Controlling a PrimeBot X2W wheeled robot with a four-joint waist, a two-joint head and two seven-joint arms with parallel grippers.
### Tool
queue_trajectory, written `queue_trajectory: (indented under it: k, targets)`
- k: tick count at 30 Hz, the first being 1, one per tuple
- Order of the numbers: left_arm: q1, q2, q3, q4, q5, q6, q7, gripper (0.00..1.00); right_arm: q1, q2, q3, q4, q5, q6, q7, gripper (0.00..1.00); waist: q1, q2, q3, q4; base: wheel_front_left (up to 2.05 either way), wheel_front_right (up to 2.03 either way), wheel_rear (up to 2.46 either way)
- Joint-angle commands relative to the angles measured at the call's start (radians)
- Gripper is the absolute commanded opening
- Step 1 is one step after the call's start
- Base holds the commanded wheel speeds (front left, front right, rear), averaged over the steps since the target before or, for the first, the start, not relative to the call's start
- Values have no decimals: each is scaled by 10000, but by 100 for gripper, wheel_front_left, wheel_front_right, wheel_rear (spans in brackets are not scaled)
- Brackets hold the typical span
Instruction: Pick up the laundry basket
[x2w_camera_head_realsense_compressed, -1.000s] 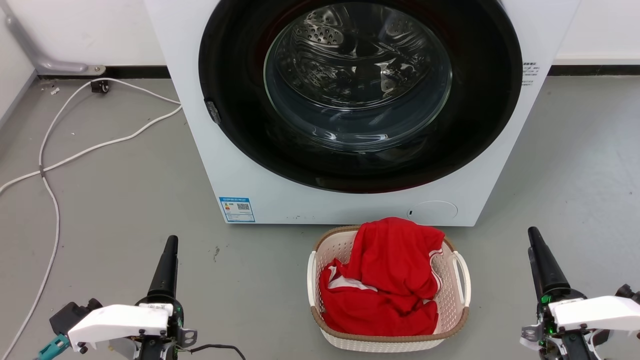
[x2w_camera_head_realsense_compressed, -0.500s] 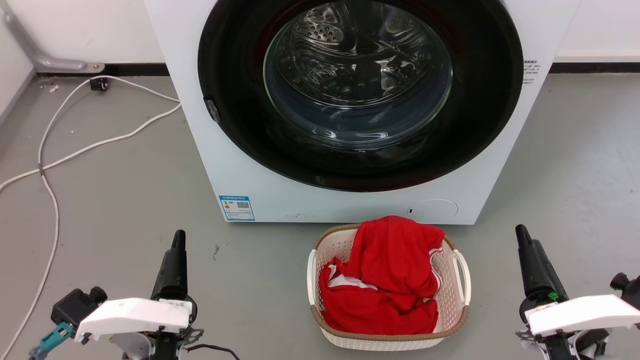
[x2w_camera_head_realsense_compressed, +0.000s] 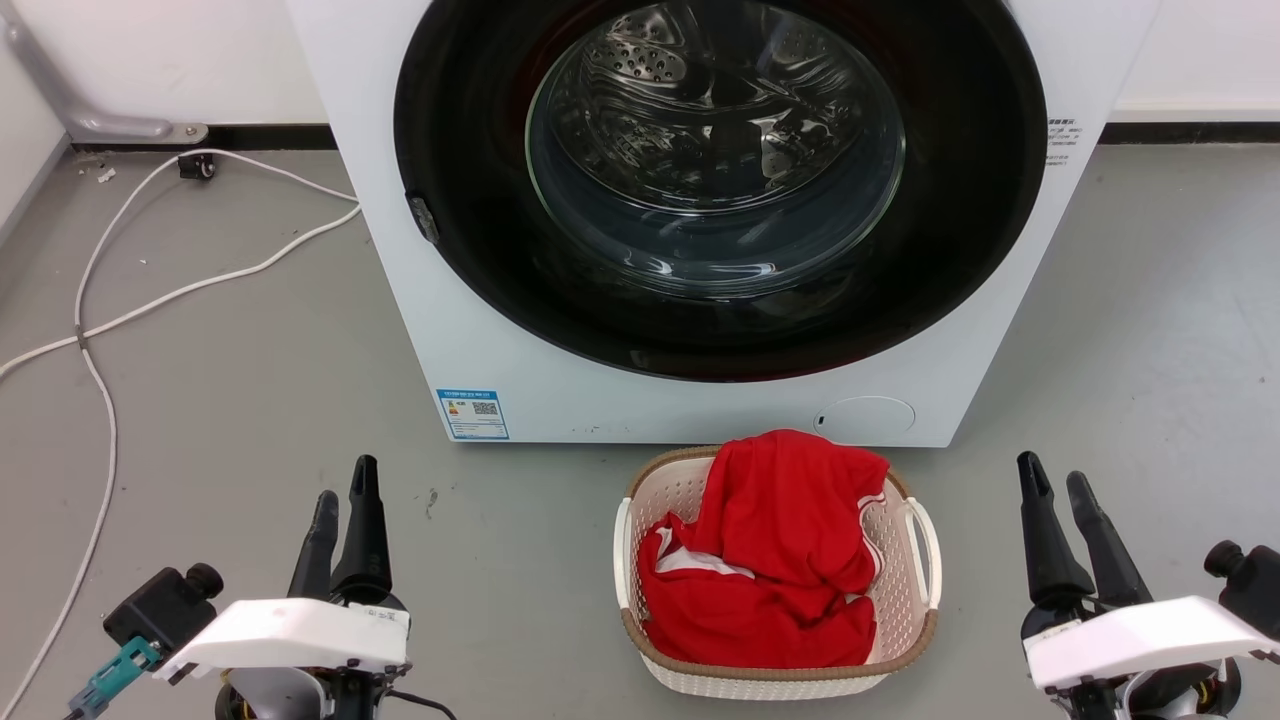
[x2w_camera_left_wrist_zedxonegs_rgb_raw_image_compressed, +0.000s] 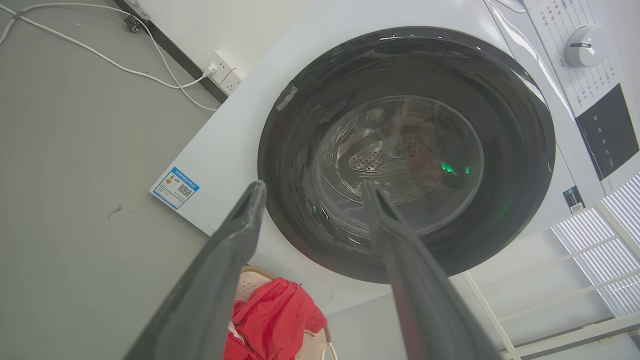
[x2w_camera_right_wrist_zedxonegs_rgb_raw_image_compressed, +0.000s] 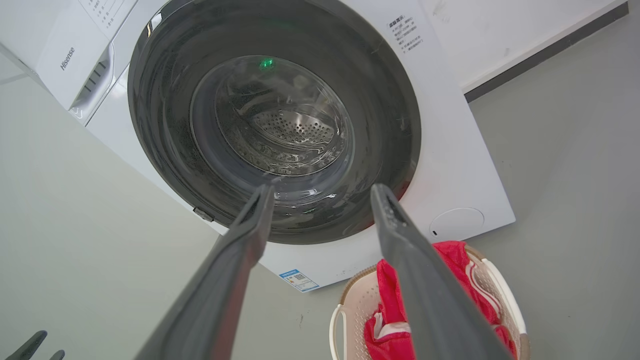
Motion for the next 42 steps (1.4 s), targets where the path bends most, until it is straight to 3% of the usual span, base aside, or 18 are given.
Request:
queue_trajectory:
  k: [1,42]
  targets:
    - [9,32,-47,-233,344,55,-118,100,58,-35,40,-189,-392,0,-107,100,0,0,1,-1,0,0,0]
    - [566,47,-567,-969,4743,630,-1257,100,699,-49,433,-1006,-5021,0,-1251,100,0,0,59,-6,0,0,0]
